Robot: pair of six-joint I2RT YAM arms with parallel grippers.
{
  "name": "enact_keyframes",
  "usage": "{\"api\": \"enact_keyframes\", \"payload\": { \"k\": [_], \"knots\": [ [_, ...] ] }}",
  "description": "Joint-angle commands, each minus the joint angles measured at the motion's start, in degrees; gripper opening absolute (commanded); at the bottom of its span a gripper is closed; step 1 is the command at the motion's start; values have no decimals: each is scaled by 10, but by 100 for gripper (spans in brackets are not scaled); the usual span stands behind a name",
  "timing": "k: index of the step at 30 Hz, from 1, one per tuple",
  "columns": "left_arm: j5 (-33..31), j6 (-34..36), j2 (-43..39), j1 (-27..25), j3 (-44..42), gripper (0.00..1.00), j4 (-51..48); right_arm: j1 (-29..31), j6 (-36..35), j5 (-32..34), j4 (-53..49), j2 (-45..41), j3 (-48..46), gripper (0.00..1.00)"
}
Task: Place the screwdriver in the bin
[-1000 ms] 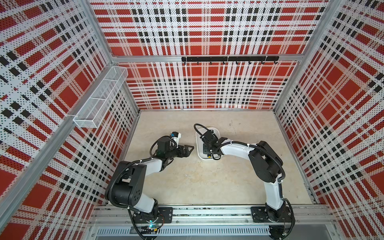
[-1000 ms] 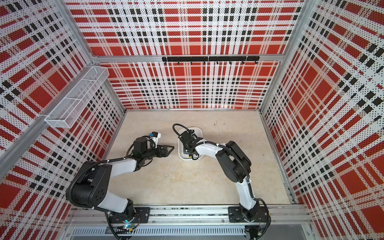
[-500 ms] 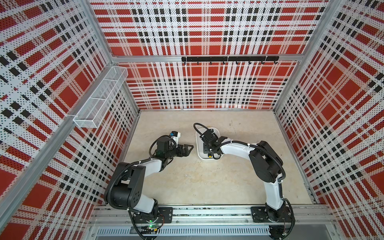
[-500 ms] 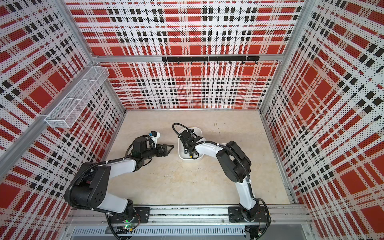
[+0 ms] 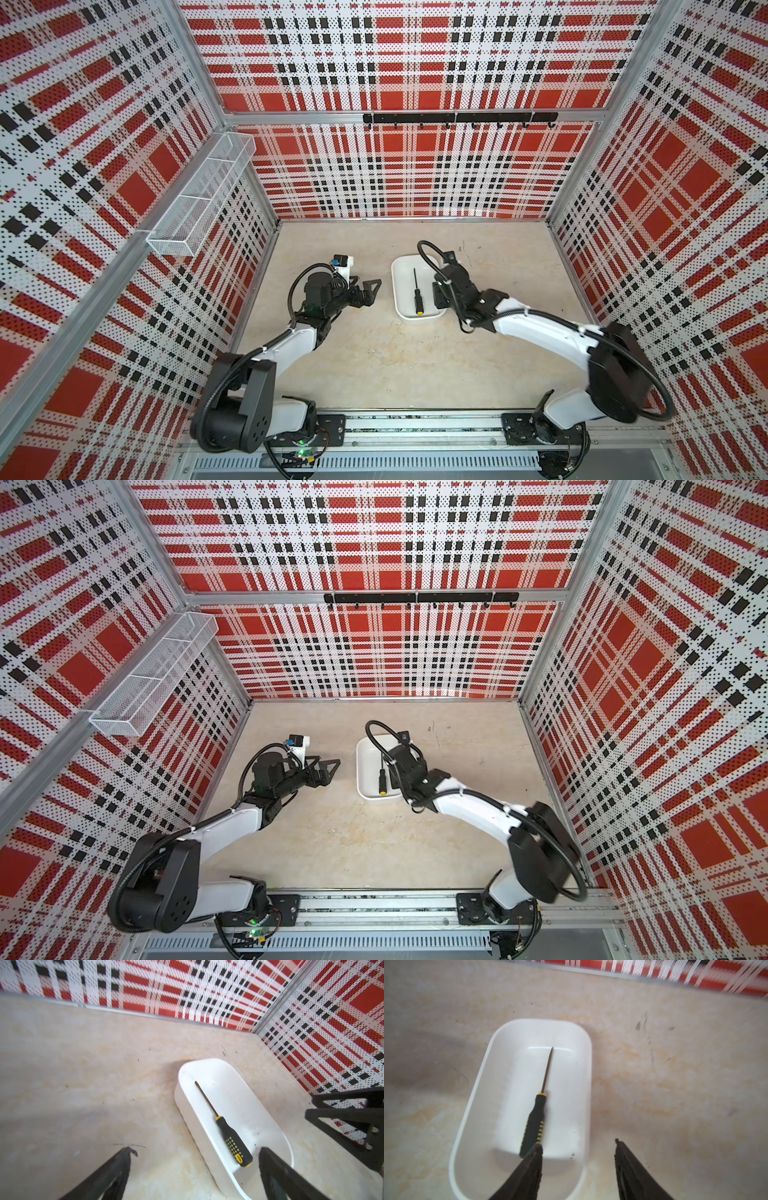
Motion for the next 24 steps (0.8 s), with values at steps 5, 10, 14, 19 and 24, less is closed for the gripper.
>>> {"api": "enact_keyframes", "payload": {
  "k": [5, 10, 14, 19, 24],
  "knots": [
    [-128, 58, -106, -2, -90, 98, 136, -47, -208, 133, 351, -258, -275, 63],
    [-181, 84, -147, 8, -151, 98, 235, -123, -253, 139, 502, -381, -412, 66],
    [-202, 99, -153, 26, -191, 98, 305, -187, -263, 137, 596, -410, -493, 65],
    [-269, 105, -136, 46, -245, 98, 420, -255, -232, 86, 685, -370, -548, 65],
    [-314, 87, -77, 79, -274, 98, 526, -292, -218, 65, 776, -274, -562, 66]
  ]
}}
